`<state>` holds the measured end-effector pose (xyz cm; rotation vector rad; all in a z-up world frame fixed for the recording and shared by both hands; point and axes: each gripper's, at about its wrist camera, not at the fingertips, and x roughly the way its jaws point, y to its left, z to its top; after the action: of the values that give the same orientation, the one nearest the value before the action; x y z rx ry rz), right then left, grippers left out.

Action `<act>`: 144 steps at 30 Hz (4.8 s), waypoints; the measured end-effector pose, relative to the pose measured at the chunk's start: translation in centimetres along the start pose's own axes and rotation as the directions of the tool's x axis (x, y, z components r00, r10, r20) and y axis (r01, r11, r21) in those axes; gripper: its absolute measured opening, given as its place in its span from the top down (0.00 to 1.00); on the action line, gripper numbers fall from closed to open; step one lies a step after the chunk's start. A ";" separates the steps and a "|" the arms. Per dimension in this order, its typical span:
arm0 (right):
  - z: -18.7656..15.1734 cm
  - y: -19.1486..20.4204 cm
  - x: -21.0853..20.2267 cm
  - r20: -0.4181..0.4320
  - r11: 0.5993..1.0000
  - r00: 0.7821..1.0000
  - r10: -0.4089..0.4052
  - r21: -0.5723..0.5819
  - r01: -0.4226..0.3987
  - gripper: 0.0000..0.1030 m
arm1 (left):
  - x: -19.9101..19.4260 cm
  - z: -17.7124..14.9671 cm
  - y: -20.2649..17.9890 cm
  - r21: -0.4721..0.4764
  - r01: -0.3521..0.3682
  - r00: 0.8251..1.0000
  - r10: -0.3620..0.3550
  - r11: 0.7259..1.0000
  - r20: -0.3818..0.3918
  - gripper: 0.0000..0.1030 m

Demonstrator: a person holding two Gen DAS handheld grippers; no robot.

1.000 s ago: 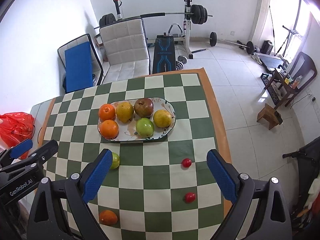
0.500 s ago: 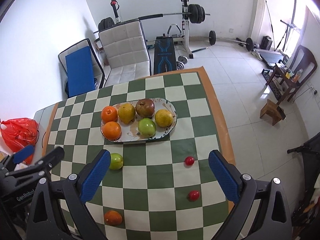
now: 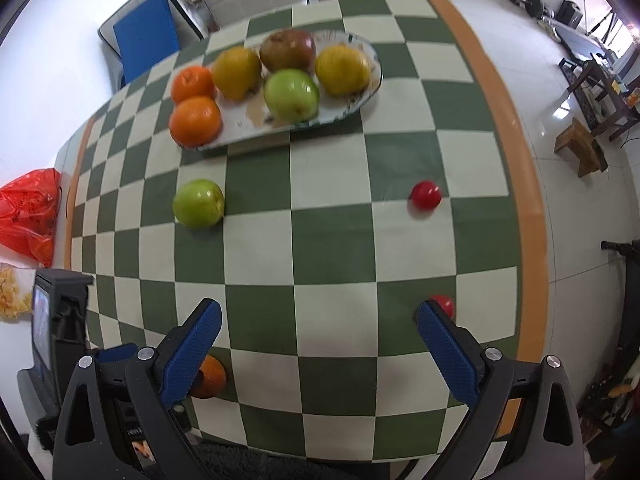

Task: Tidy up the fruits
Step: 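Grasp the green apple with the right gripper while the left gripper grasps the last orange, then lower the green apple and orange onto the plate with both grippers and release, then lift both grippers from the plate and move toward the red tomatoes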

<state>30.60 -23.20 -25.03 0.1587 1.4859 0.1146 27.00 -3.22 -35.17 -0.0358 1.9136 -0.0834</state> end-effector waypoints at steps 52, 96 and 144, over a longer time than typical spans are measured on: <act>11.7 -2.8 5.8 0.076 0.828 0.881 0.467 0.312 -0.466 0.38 | -17.0 16.5 -2.2 -0.052 0.230 0.904 -0.194 0.972 0.381 0.49; 21.4 -1.7 6.6 0.035 0.996 0.998 -0.048 -0.068 0.050 0.06 | -15.1 17.6 0.7 -0.167 -0.046 0.901 0.113 0.985 0.418 0.14; -1.8 3.4 -25.6 0.512 0.991 0.857 -0.054 -0.080 0.110 0.01 | -31.1 -9.1 -3.1 -0.041 -0.048 0.616 0.062 0.998 0.785 0.00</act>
<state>26.81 -24.26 0.53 0.0316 0.9494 0.0748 28.92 -3.86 -2.64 -0.0187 1.0096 -0.0027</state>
